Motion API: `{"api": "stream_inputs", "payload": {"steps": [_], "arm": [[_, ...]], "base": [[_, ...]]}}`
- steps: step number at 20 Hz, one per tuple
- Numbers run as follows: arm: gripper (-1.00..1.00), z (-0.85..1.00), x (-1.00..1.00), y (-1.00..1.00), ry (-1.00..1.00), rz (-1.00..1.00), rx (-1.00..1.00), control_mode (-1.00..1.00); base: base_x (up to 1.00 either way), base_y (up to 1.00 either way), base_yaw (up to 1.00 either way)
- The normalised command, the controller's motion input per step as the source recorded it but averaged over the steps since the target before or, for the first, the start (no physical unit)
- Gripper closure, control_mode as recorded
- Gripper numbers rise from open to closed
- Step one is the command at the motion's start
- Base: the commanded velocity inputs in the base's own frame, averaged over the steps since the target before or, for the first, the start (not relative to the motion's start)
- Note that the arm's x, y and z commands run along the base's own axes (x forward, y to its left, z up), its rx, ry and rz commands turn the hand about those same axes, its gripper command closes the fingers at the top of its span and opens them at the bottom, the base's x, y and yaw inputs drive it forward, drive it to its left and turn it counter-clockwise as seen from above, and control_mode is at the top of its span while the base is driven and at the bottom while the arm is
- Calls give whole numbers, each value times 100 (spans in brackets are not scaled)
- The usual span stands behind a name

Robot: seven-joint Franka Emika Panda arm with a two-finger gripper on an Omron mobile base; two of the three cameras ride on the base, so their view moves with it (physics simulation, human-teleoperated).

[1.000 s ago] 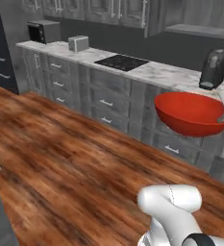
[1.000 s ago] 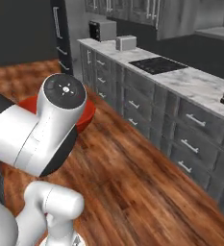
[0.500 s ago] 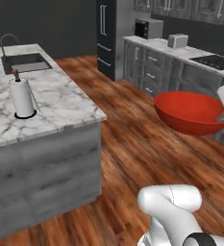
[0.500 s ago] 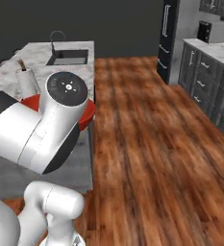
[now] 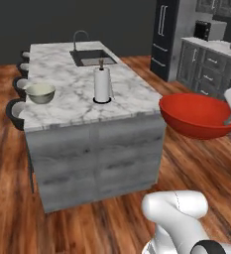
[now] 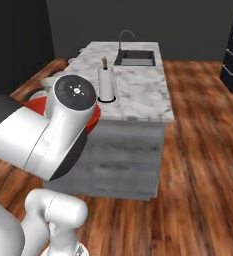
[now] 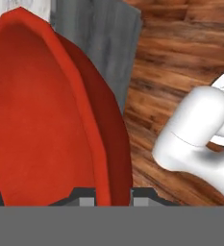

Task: Pick up the bowls from the cabinet and place each bowl in front of a stool on the dining counter.

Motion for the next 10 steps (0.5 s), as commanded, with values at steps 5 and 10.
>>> {"api": "stream_inputs", "payload": {"steps": [5, 10], "arm": [[100, 0, 0, 0, 0, 0, 0, 100], [100, 0, 0, 0, 0, 0, 0, 100]], "base": [[16, 100, -1], [35, 100, -15]]}}
